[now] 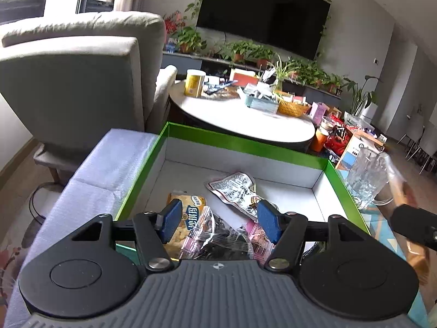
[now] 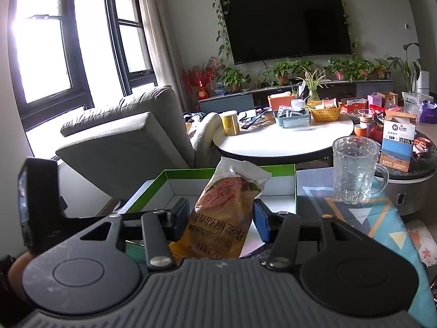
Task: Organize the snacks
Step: 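Lower pastry-printed bag into green box and open right gripper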
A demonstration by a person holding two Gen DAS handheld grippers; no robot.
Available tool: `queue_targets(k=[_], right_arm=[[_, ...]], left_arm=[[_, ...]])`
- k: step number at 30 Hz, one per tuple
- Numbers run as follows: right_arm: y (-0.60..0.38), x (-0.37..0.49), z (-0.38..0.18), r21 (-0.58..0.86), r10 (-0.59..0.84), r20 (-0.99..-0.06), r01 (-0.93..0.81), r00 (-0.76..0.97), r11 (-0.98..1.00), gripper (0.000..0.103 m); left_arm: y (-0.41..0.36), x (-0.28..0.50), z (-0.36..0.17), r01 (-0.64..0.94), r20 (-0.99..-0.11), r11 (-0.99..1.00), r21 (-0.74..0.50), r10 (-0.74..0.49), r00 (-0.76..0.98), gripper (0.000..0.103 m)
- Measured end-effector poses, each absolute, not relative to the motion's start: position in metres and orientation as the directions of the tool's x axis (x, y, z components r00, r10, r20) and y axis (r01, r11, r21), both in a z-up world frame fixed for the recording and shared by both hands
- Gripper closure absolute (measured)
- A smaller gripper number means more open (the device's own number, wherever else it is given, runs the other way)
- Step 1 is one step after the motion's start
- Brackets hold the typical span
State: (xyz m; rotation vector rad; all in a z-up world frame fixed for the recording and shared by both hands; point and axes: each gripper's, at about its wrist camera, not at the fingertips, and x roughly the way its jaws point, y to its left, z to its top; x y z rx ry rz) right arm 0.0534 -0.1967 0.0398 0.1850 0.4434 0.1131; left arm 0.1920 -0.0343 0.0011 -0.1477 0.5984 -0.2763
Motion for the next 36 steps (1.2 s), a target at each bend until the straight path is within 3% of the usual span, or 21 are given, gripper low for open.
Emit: queue_targets(k=[10, 36], right_arm=[[-0.196, 0.055, 0.039, 0.201, 0.148, -0.422, -0.067, 0.895, 0.977, 0.054], [-0.18, 0.105, 0.033, 0.19, 0.162, -0.468, -0.08, 0.869, 0.978, 0.054]], left_arm=[[-0.016, 0.16, 0.007, 0.229, -0.514, 0.945, -0.235, -0.32, 0.796, 0.043], [0.017, 0.145, -0.01, 0.167, -0.577, 0.953, -0.254, -0.288, 0.764, 0.043]])
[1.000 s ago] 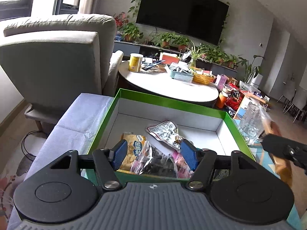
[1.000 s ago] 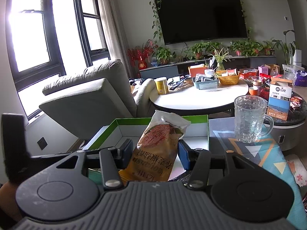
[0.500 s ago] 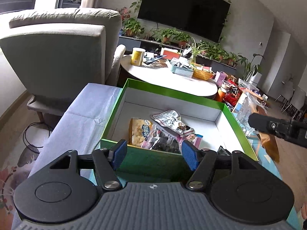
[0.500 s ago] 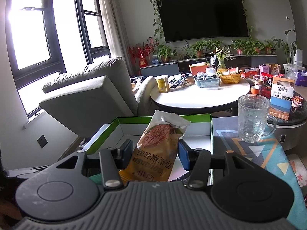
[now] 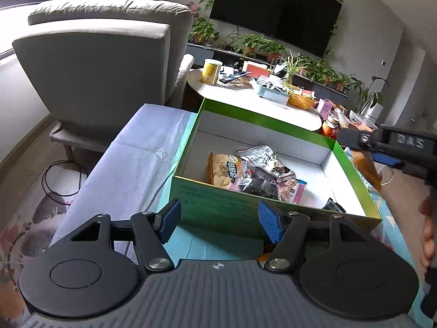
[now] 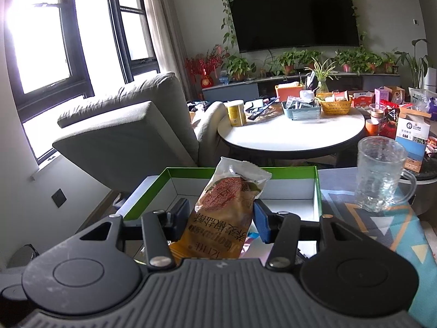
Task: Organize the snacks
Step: 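Lower pastry-printed bag into green box and open right gripper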
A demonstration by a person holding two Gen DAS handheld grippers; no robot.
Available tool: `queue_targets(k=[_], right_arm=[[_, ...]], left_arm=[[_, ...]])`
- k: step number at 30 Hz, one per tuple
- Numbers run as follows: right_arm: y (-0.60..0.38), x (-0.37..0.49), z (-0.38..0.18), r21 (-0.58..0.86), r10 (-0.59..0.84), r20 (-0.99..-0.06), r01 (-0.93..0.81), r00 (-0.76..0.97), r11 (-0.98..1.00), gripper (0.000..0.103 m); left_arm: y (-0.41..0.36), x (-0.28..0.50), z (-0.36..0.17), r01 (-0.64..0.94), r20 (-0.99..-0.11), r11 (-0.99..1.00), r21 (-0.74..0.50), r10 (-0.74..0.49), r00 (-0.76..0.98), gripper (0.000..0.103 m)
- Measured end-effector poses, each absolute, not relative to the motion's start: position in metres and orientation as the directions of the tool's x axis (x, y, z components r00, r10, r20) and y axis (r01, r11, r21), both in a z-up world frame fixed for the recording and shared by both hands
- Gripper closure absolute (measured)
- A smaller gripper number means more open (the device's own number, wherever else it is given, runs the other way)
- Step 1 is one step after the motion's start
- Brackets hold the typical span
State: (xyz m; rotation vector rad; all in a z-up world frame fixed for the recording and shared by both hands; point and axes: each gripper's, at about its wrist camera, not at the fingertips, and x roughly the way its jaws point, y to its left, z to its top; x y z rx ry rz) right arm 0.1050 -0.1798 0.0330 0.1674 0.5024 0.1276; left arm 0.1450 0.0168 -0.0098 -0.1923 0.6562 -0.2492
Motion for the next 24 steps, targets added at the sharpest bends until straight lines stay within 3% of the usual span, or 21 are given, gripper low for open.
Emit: queue_targets(k=[10, 24], right_arm=[[-0.179, 0.121, 0.021, 0.181, 0.114, -0.481, -0.029, 0.869, 0.983, 0.054], [-0.183, 0.095, 0.034, 0.221, 0.175, -0.503, -0.07, 0.847, 0.973, 0.054]], left_arm=[[0.017, 0.14, -0.011, 0.173, -0.577, 0.954, -0.246, -0.288, 0.764, 0.043], [0.01, 0.137, -0.015, 0.194, -0.587, 0.948, -0.252, -0.309, 0.748, 0.043]])
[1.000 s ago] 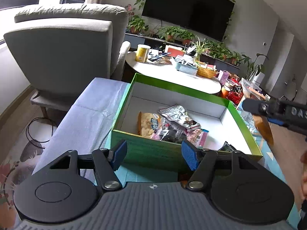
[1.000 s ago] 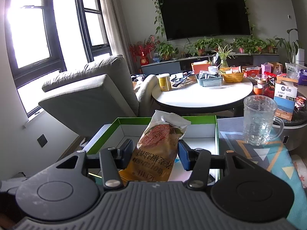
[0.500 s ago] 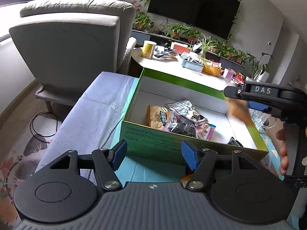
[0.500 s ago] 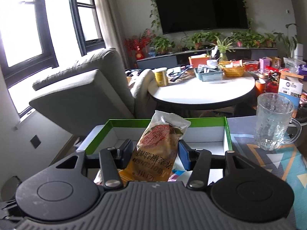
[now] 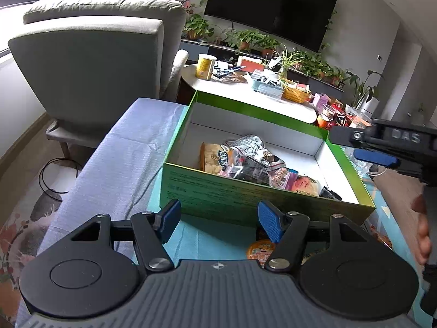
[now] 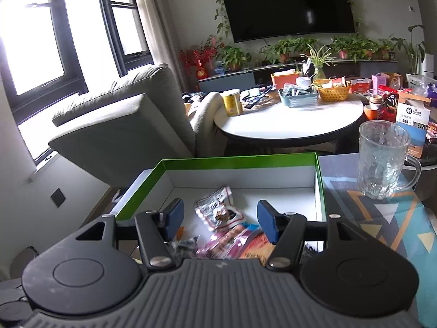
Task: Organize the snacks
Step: 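Move left gripper to clear dark-snack packet while right moves to clear brown-snack bag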
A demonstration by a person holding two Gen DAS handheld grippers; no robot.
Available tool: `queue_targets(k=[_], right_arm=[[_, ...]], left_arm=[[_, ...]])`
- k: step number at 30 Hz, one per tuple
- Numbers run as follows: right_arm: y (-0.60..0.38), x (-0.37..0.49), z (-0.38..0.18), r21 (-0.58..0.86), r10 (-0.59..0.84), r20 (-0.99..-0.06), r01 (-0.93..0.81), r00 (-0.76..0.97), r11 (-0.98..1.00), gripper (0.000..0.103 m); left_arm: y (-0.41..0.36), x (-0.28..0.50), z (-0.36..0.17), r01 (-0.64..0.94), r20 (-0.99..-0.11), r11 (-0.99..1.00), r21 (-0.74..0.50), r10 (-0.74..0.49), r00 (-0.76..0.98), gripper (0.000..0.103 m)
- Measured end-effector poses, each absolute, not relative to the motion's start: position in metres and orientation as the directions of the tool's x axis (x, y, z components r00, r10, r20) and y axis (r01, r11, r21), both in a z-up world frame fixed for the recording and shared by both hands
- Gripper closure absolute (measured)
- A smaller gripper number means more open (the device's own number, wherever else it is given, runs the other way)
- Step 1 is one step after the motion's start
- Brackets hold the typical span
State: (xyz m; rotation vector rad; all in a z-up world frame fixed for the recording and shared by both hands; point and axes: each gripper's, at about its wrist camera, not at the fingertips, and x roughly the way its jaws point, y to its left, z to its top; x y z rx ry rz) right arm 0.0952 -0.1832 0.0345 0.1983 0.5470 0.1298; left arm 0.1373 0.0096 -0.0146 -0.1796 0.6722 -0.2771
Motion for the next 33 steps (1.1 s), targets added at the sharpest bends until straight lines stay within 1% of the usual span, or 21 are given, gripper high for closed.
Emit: queue_targets(k=[7, 17, 23, 27, 33], right_arm=[[-0.189, 0.071, 0.042, 0.182, 0.169, -0.497, -0.088, 0.851, 0.979, 0.054], [-0.199, 0.053, 0.038, 0.195, 0.175, -0.508, -0.085, 0.843, 0.977, 0.054], [-0.201, 0.045, 0.034, 0.2, 0.184, -0.516, -0.091, 0.837, 0.976, 0.054], [-0.202, 0.042, 0.03, 0.211, 0.188, -0.523, -0.088, 0.831, 0.974, 0.054], [-0.202, 0.039, 0.025, 0.219, 0.191, -0.538, -0.083, 0.821, 0.972, 0.054]], left_arm=[[-0.005, 0.137, -0.021, 0.219, -0.599, 0.943, -0.25, -0.328, 0.731, 0.043], [-0.019, 0.142, -0.041, 0.229, -0.624, 0.944, -0.236, -0.328, 0.709, 0.043], [-0.024, 0.141, -0.053, 0.241, -0.663, 0.944, -0.224, -0.329, 0.673, 0.043], [-0.025, 0.134, -0.055, 0.26, -0.672, 0.935, -0.24, -0.354, 0.651, 0.043], [-0.029, 0.107, -0.052, 0.338, -0.689, 0.904, -0.261, -0.42, 0.59, 0.043]])
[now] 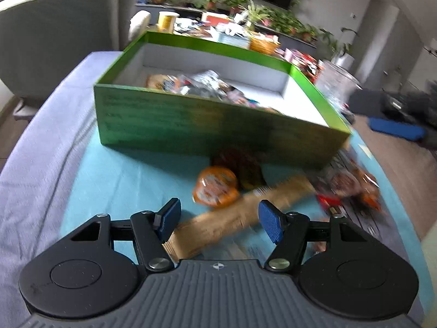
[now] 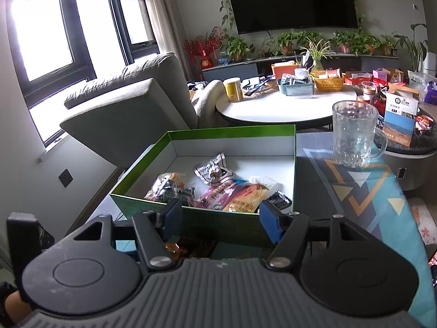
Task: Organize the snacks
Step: 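Move left gripper to clear dark-snack packet while right moves to clear brown-snack bag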
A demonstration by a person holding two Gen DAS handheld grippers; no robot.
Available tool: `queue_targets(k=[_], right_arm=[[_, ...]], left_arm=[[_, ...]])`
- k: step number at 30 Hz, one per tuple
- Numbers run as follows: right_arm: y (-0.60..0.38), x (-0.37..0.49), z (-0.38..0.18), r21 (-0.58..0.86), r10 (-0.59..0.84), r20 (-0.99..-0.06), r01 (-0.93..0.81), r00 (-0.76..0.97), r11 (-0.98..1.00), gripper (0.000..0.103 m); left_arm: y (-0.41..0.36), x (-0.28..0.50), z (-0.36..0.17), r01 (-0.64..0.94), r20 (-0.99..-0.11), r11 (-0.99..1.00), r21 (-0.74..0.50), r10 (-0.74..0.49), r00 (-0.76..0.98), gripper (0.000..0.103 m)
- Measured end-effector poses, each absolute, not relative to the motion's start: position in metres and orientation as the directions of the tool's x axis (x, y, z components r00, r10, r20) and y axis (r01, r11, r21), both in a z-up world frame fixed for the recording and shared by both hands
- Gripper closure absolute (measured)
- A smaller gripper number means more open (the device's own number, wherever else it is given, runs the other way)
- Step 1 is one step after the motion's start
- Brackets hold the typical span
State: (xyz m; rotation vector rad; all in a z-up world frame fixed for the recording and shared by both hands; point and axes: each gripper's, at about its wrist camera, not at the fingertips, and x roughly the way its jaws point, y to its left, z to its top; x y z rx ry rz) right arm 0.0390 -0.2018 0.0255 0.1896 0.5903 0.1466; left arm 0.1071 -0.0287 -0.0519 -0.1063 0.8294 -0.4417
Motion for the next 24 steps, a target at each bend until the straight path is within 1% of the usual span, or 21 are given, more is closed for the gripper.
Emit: queue_targets(k=[4, 9, 13, 17, 24], right_arm=[[-0.2, 0.038, 0.023, 0.22, 0.197, -0.546, -0.087, 0.814, 0.972, 0.054], [-0.198, 0.034, 0.02, 0.216, 0.2, -0.556, -0.093, 0.807, 0.972, 0.054], [-0.199, 0.03, 0.021, 0.213, 0.193, -0.553, -0.087, 0.81, 0.973, 0.054], [-0.205, 0.024, 0.022, 0.214, 0.181, -0.55, -0.071, 0.815, 0.974, 0.054], [-0.222, 0.009, 0.008, 0.204, 0.153, -0.584, -0.038, 0.797, 0.978, 0.054]], left_arm=[[-0.022, 0.088, -0.05, 0.341, -0.7, 0.897, -0.281, -0.435, 0.567, 0.043], [-0.006, 0.081, -0.044, 0.3, -0.7, 0.903, -0.307, -0.428, 0.572, 0.043], [-0.001, 0.087, -0.038, 0.272, -0.683, 0.915, -0.298, -0.404, 0.608, 0.043], [0.001, 0.086, -0.031, 0.277, -0.662, 0.916, -0.291, -0.402, 0.633, 0.043], [0.004, 0.083, -0.029, 0.309, -0.656, 0.923, -0.23, -0.382, 0.651, 0.043]])
